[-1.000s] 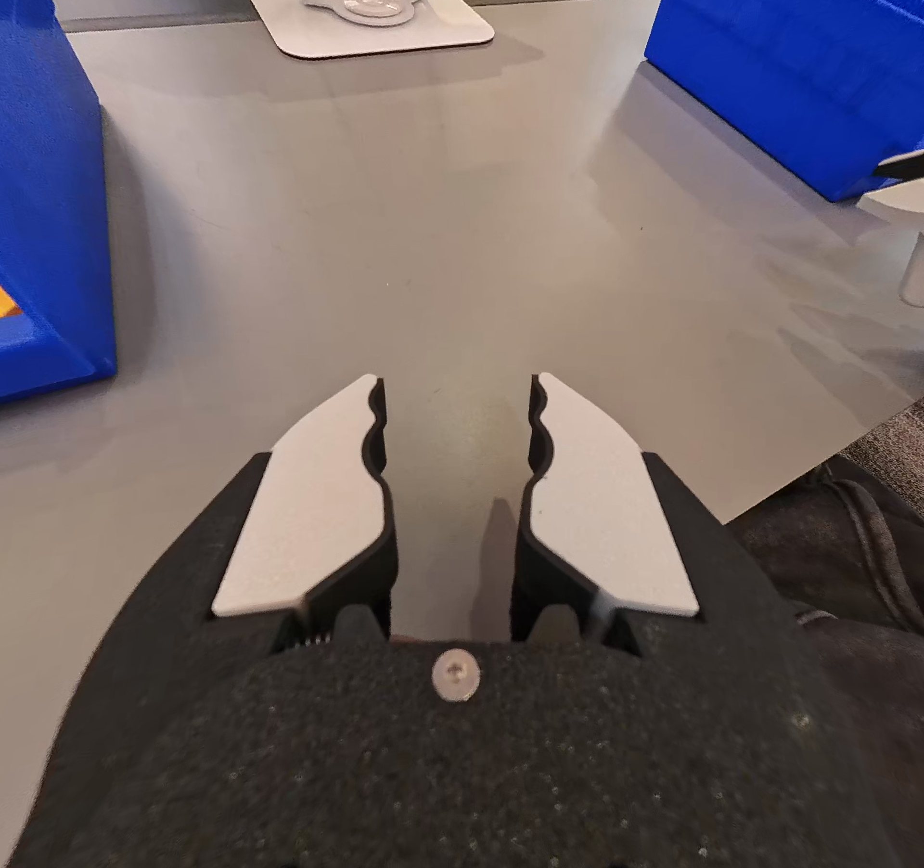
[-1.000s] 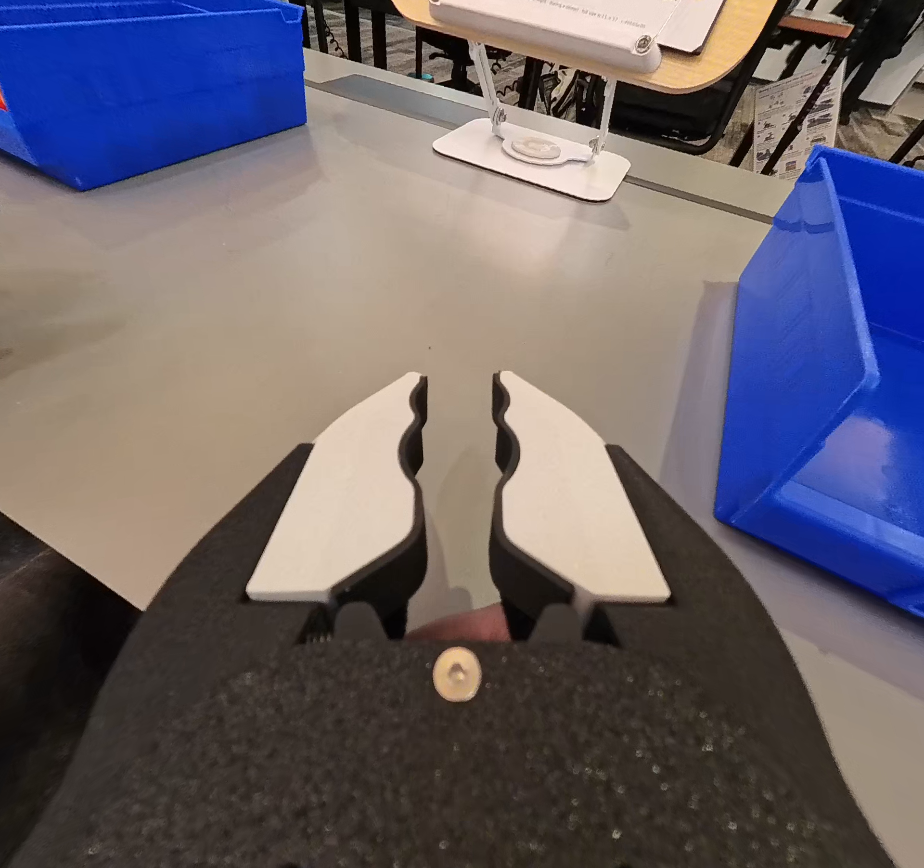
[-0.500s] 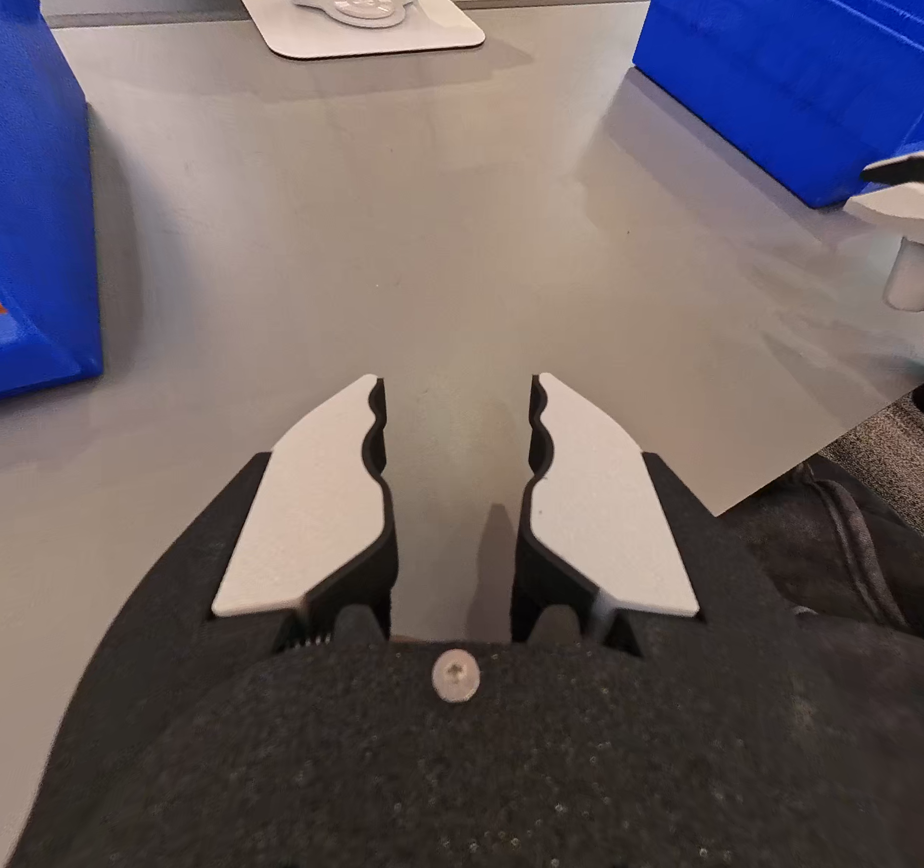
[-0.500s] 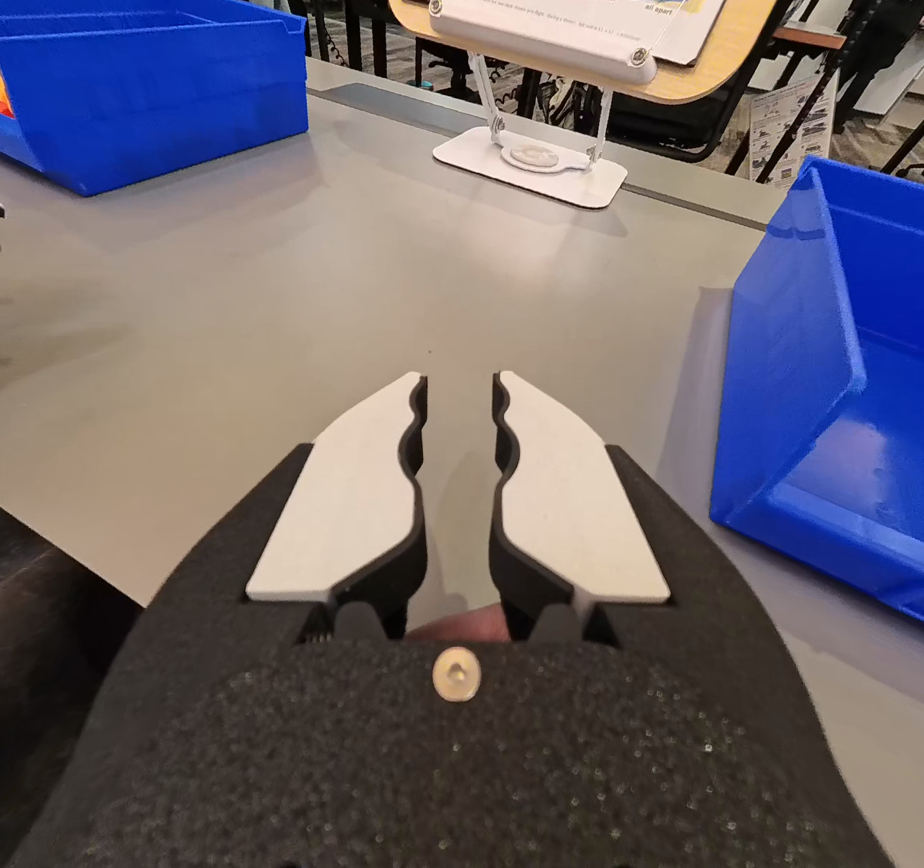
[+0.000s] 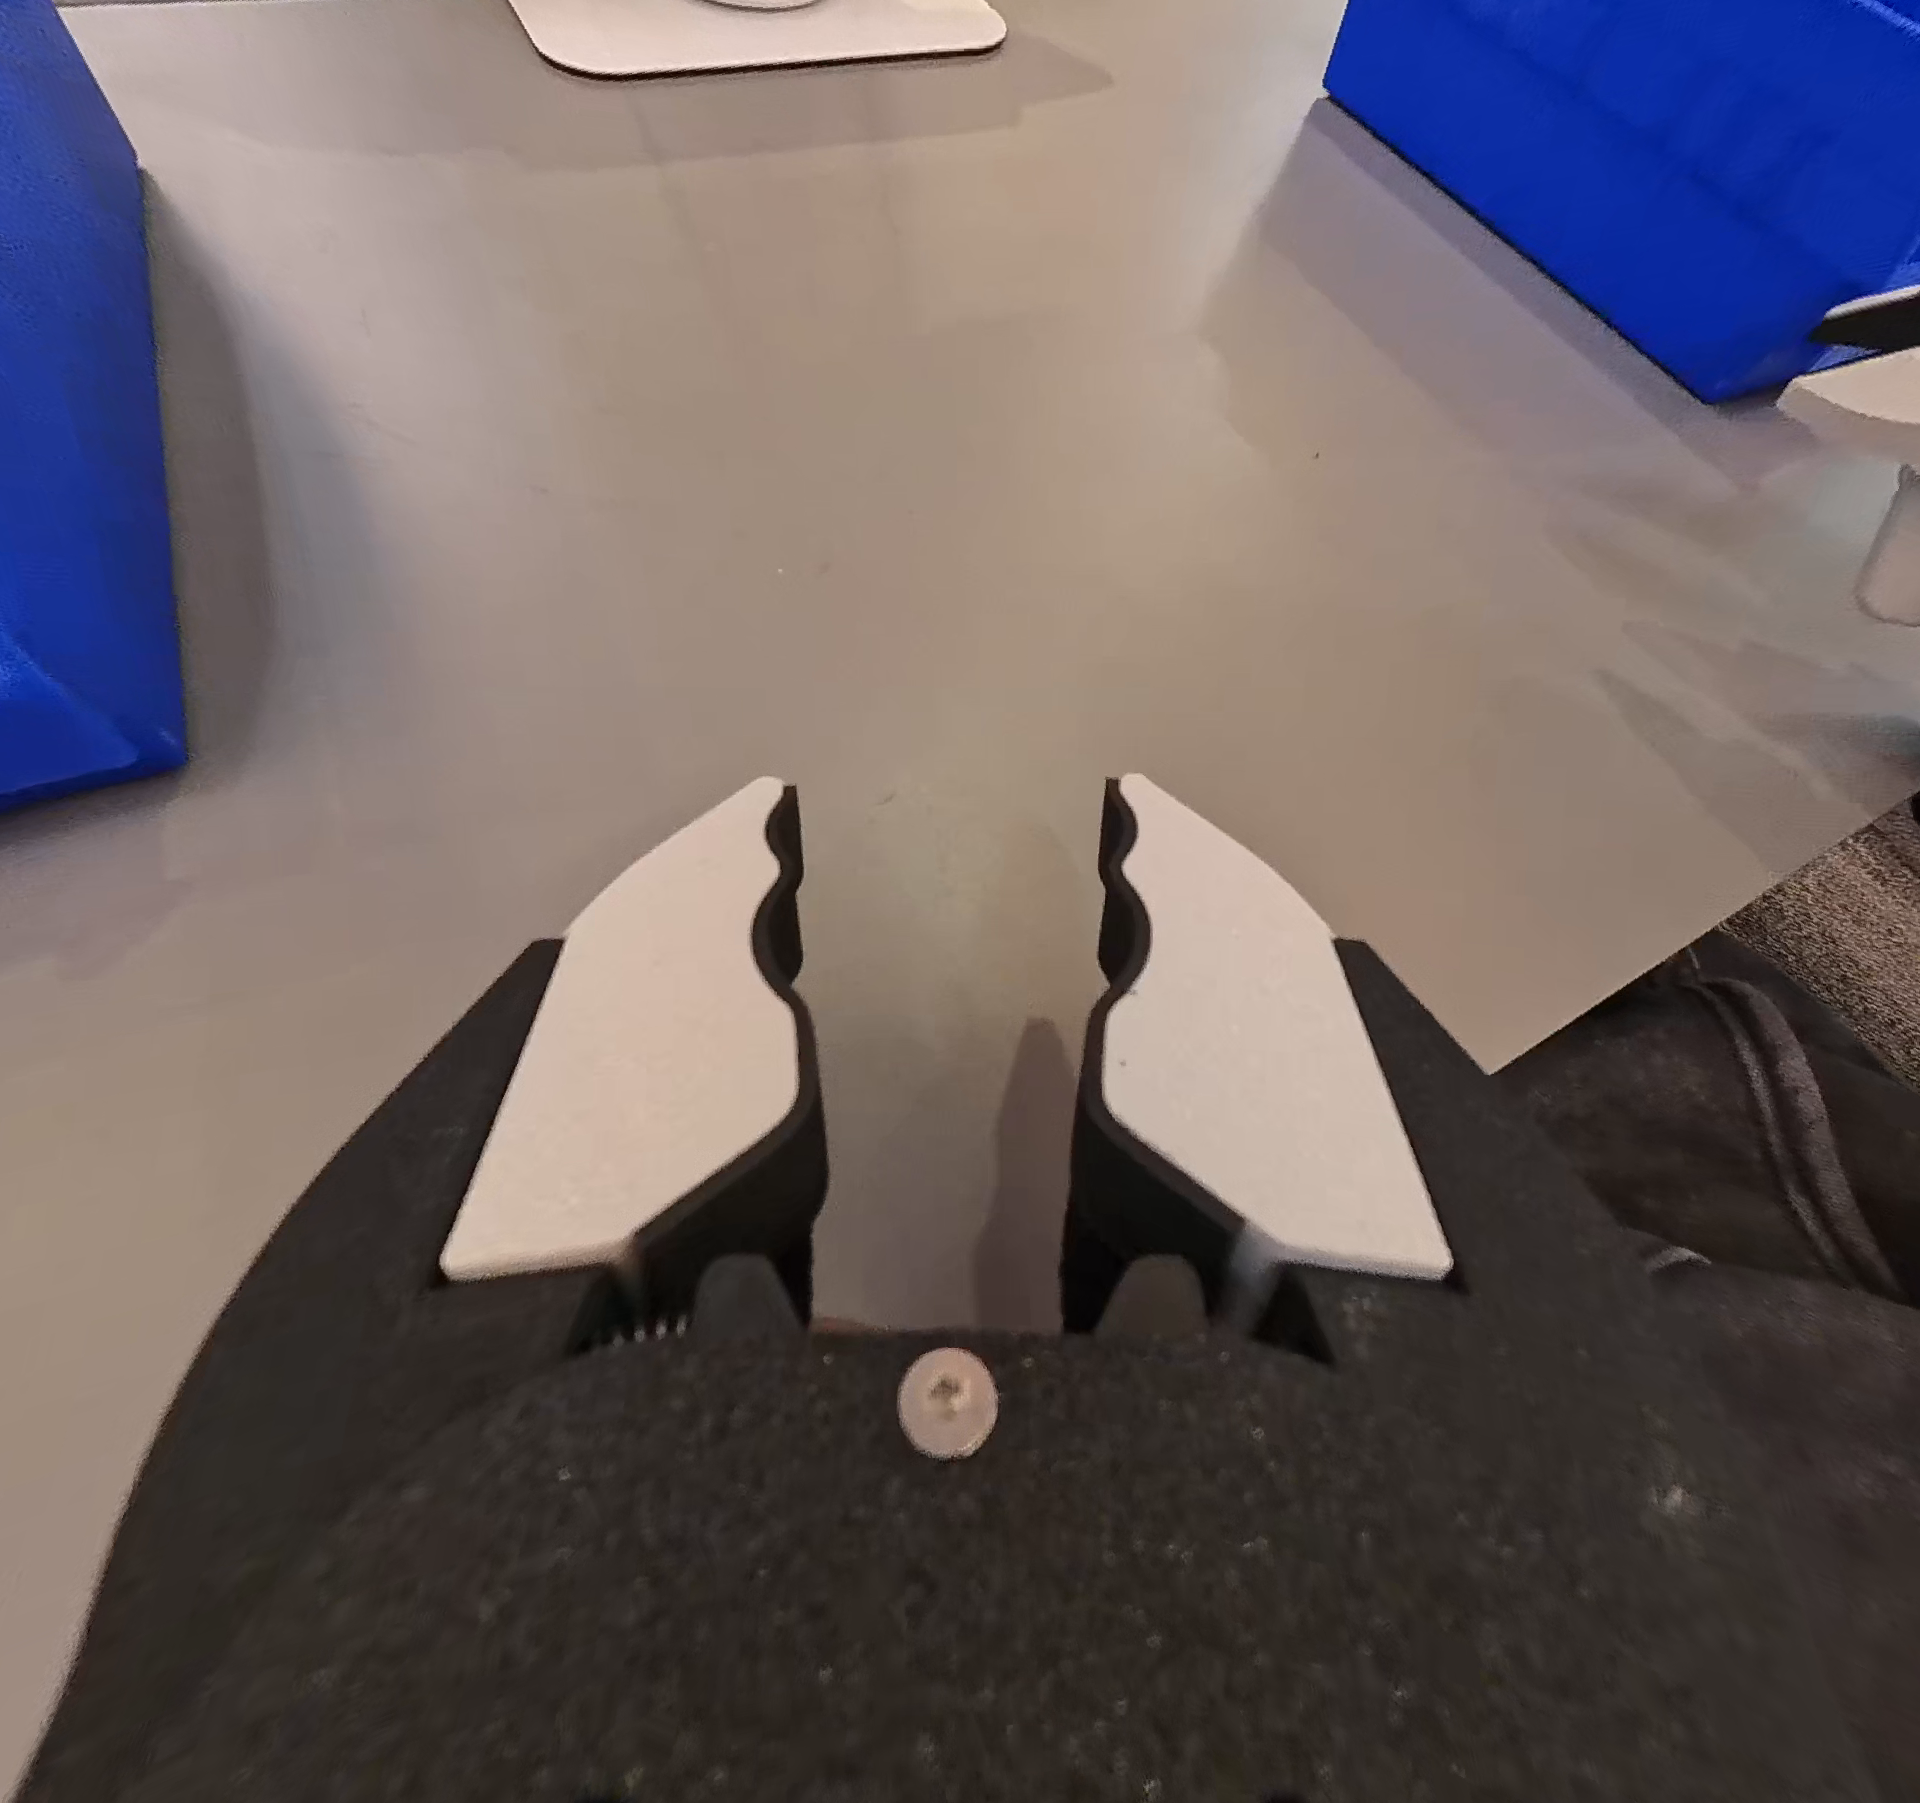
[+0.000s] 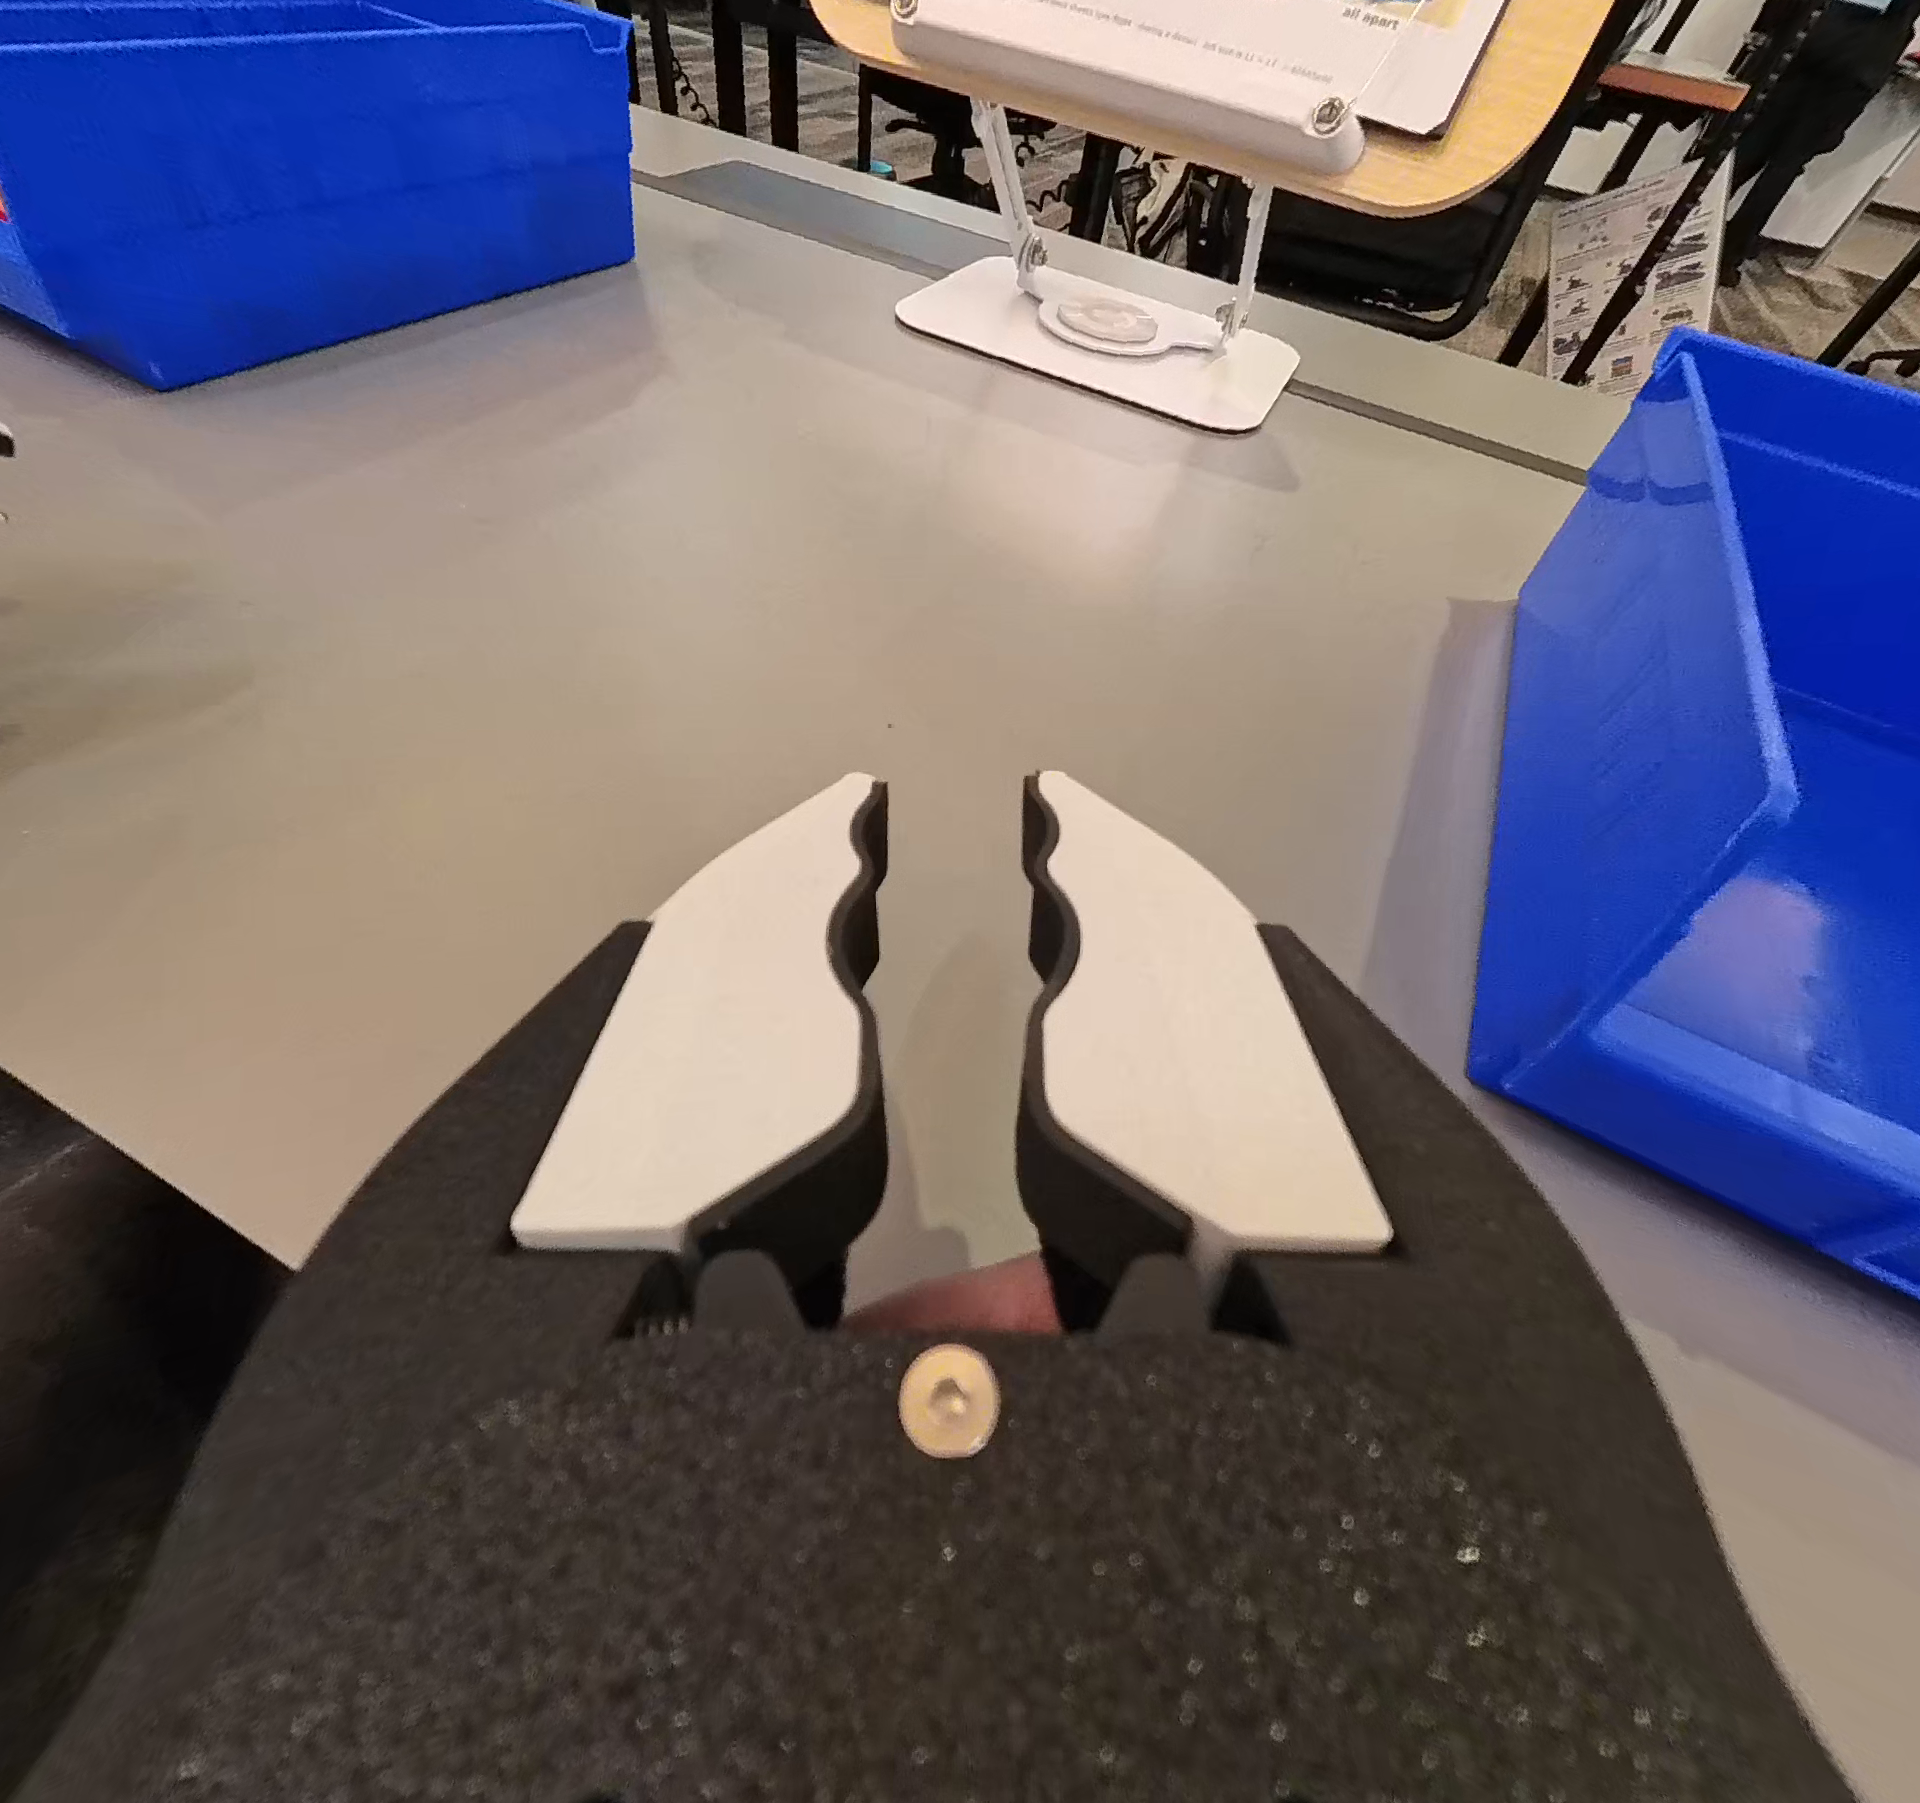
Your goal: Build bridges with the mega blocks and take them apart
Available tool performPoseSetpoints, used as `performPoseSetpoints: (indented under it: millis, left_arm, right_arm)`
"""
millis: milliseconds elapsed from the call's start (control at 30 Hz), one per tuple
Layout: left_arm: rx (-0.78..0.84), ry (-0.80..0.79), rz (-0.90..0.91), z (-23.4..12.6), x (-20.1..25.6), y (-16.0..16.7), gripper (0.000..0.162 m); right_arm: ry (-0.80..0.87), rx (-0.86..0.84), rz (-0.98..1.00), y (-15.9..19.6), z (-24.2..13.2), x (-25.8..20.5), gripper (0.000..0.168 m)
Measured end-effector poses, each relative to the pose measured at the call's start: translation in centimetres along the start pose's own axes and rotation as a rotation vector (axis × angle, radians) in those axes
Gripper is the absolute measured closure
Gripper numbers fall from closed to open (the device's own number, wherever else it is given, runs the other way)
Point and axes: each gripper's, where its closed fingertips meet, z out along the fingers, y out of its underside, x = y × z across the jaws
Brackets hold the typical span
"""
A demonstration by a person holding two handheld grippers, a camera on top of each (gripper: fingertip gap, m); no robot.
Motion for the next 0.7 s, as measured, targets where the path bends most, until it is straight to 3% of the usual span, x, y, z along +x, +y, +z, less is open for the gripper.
performPoseSetpoints:
  millis: [700]
  left_arm:
    - [0.005, 0.031, -0.010, -0.38, 0.18, -0.35, 0.107]
  right_arm:
    - [0.004, 0.002, -0.003, -0.02, -0.11, 0.03, 0.144]
